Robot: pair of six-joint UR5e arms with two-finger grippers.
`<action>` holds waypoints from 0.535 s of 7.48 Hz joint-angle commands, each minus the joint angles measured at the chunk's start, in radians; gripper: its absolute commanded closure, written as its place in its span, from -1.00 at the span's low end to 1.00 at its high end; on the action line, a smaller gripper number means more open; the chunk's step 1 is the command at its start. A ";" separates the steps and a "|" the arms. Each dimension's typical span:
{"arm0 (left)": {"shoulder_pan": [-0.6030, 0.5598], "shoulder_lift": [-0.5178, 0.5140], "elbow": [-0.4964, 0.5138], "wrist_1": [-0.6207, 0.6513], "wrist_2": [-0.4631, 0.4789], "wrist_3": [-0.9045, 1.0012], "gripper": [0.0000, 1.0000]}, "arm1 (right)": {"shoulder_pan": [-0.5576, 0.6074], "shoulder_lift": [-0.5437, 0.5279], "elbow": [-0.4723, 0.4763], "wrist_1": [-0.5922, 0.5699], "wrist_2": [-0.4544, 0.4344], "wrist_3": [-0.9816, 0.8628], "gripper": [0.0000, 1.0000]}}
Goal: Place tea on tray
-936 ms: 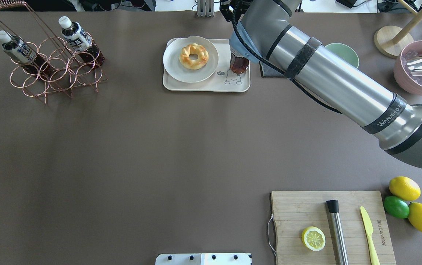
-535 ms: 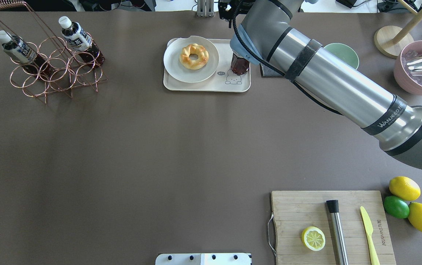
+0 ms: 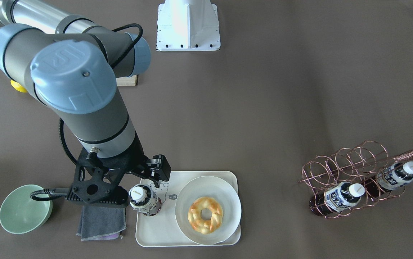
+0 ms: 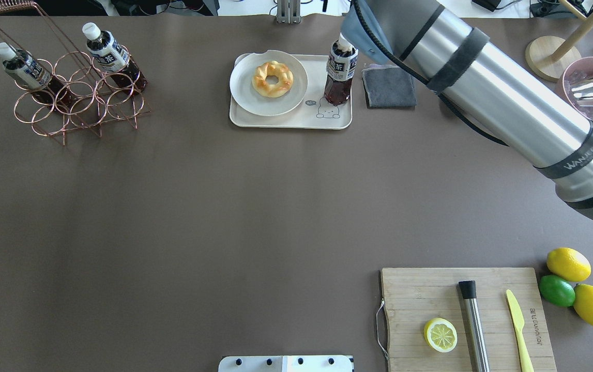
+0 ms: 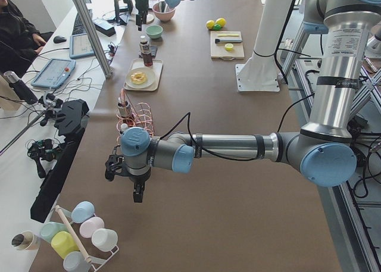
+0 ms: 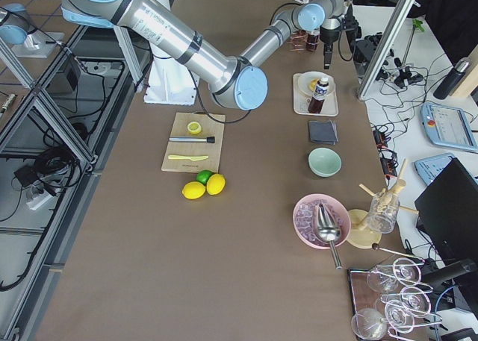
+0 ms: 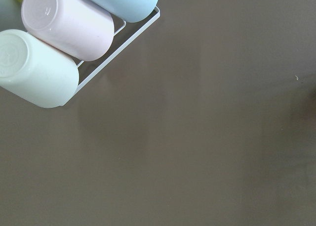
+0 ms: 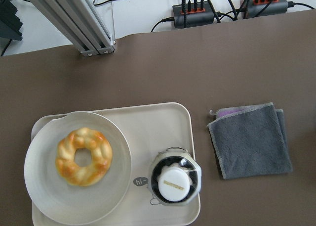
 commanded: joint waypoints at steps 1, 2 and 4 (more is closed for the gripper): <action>0.000 0.004 0.001 0.004 -0.002 0.000 -0.96 | 0.047 -0.281 0.399 -0.195 0.014 -0.099 -0.99; -0.001 0.015 -0.005 0.004 -0.005 0.000 -0.96 | 0.106 -0.430 0.520 -0.206 0.023 -0.187 -0.99; -0.006 0.016 -0.002 0.004 -0.006 0.002 -0.96 | 0.189 -0.636 0.633 -0.324 0.023 -0.472 -0.99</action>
